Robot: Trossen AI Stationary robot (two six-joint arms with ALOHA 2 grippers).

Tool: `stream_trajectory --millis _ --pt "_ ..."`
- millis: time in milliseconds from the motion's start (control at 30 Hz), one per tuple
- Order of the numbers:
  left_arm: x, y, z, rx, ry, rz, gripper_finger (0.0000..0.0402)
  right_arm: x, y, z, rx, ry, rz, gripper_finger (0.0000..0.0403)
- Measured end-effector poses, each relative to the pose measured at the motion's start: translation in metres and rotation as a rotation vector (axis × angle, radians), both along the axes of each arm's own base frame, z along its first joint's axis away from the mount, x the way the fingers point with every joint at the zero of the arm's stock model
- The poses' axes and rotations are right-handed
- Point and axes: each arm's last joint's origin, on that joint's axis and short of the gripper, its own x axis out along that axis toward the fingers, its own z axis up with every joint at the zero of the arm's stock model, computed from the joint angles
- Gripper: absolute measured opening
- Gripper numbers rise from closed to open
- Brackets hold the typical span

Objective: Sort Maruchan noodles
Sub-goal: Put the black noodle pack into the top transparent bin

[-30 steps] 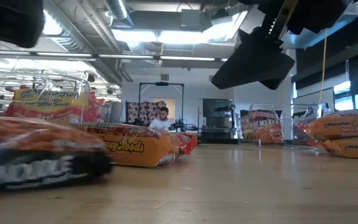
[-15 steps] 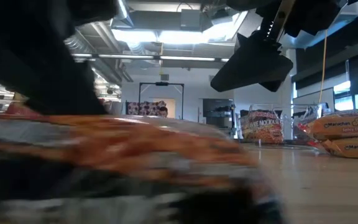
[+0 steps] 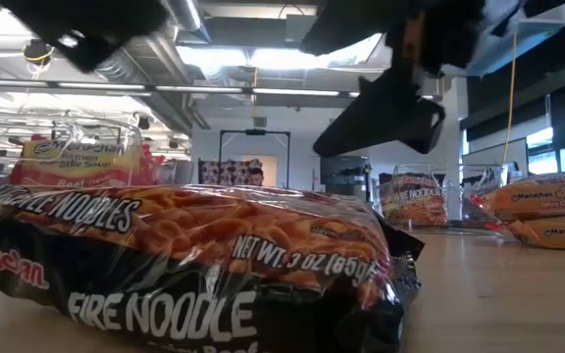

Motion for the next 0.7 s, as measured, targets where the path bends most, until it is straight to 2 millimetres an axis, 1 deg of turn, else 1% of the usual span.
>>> stream_trajectory --millis 67,167,267,367,467,567,700 --pt "-0.005 -0.008 -0.002 -0.011 -0.020 0.031 0.0180 0.004 -0.005 -0.003 0.016 0.006 -0.028 0.0287" --pt "-0.009 -0.014 -0.018 0.038 -0.032 0.096 0.0180 0.010 -0.012 -0.016 0.046 0.051 -0.042 0.0287" --pt "-0.007 -0.018 -0.029 0.040 -0.046 0.141 0.0180 0.014 -0.017 -0.030 0.078 0.107 -0.032 0.0287" --pt "-0.004 -0.018 -0.046 0.041 -0.013 0.164 0.0180 0.016 -0.017 -0.039 0.102 0.128 -0.017 0.0287" --pt "-0.002 -0.018 -0.060 0.046 0.014 0.172 0.0180 0.019 -0.016 -0.042 0.147 0.125 0.001 0.0287" --pt "0.000 -0.019 -0.068 0.042 0.021 0.181 0.0180 0.021 -0.015 -0.045 0.168 0.125 0.006 0.0287" --pt "0.000 -0.019 -0.072 0.041 0.021 0.198 0.0180 0.021 -0.015 -0.046 0.177 0.133 -0.002 0.0287"
